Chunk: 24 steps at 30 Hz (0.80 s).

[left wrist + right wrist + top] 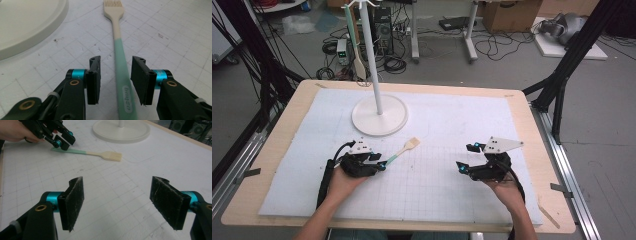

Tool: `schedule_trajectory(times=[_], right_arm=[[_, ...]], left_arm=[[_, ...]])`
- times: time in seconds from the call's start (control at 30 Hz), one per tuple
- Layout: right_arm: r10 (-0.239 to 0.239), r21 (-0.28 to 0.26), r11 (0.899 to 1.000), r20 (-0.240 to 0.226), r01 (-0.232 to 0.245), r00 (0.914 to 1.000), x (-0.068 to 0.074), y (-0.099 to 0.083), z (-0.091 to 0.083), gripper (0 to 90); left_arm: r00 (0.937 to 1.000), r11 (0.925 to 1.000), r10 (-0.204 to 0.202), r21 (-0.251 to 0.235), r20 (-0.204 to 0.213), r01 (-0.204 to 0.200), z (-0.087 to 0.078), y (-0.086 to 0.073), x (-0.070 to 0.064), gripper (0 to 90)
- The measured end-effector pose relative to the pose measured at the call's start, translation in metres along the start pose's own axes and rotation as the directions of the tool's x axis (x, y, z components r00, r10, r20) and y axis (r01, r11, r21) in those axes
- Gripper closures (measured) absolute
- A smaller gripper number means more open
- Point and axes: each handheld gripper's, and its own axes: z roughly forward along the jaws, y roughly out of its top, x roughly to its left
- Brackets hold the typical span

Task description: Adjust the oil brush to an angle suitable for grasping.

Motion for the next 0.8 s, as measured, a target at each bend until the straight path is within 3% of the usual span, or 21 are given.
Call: schedule_trajectory(times=[0.13,0.8], right_arm=[[-0.003,0.002,1.0,0.002,0.003,1.0,0.0,0.0,0.0,26.8],[0.0,0.008,1.0,-0.007,0.0,1.0,0.001,0.0,0.002,26.8]], left_arm=[[0.9999,0.9999,-0.009,0.014,-0.005,0.009,0.004,0.0,-0.001,60.9],[0.9987,0.9983,0.026,0.052,-0.044,-0.024,0.013,0.009,-0.009,65.5]])
